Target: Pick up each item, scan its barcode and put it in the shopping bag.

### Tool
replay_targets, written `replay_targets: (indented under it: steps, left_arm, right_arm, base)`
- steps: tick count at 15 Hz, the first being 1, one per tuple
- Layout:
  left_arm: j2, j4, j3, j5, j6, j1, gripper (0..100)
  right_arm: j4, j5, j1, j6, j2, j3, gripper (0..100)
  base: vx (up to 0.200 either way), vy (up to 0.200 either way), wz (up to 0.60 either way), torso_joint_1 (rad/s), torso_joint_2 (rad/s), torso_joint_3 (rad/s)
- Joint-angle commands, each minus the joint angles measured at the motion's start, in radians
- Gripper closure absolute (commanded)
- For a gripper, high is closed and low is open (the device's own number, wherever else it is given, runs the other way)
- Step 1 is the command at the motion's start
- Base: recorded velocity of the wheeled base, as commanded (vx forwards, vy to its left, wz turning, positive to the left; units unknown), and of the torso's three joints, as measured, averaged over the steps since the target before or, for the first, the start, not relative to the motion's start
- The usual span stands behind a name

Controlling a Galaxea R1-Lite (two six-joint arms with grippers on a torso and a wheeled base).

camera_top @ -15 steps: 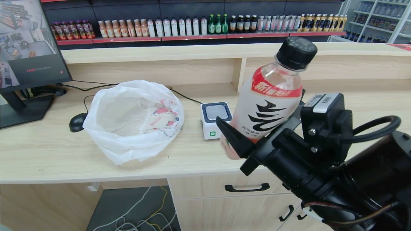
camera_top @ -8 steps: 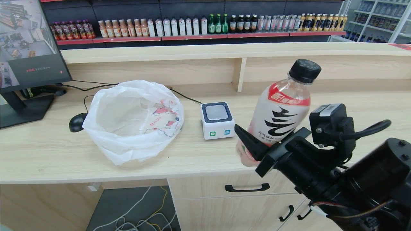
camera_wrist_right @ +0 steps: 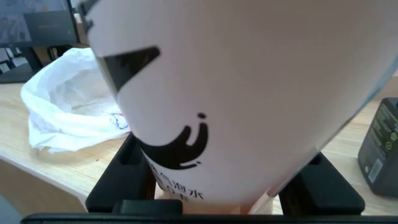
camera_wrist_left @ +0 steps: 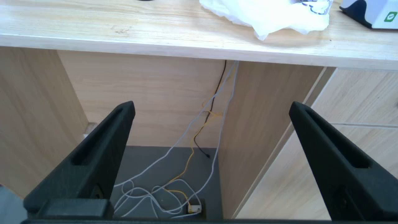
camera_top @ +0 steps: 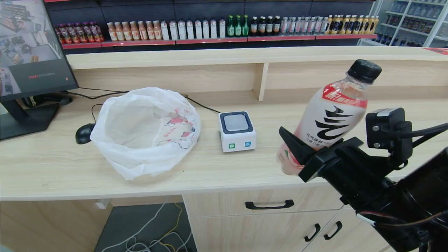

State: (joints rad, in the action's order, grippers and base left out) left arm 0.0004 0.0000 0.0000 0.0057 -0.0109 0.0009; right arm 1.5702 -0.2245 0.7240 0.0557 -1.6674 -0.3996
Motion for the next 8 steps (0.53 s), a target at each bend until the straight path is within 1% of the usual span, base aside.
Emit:
replay_targets:
  steps: [1, 3, 8]
  left_arm:
    - [0.0, 0.0, 0.0, 0.0, 0.0, 0.001, 0]
    - [0.0, 0.0, 0.0, 0.0, 0.002, 0.001, 0]
    - [0.0, 0.0, 0.0, 0.0, -0.006, 0.001, 0]
  right_arm:
    - [0.001, 0.001, -0.031, 0.001, -0.003, -0.021, 100]
    - [0.001, 0.001, -0.046, 0.001, 0.009, -0.038, 100]
    - [0.001, 0.004, -0.049, 0.003, 0.023, -0.039, 100]
  base:
    - [-0.2, 0.0, 0.0, 0.007, 0.01, 0.002]
    - [-0.2, 0.0, 0.0, 0.01, 0.0, 0.0]
    - [0.0, 0.0, 0.0, 0.0, 0.0, 0.0]
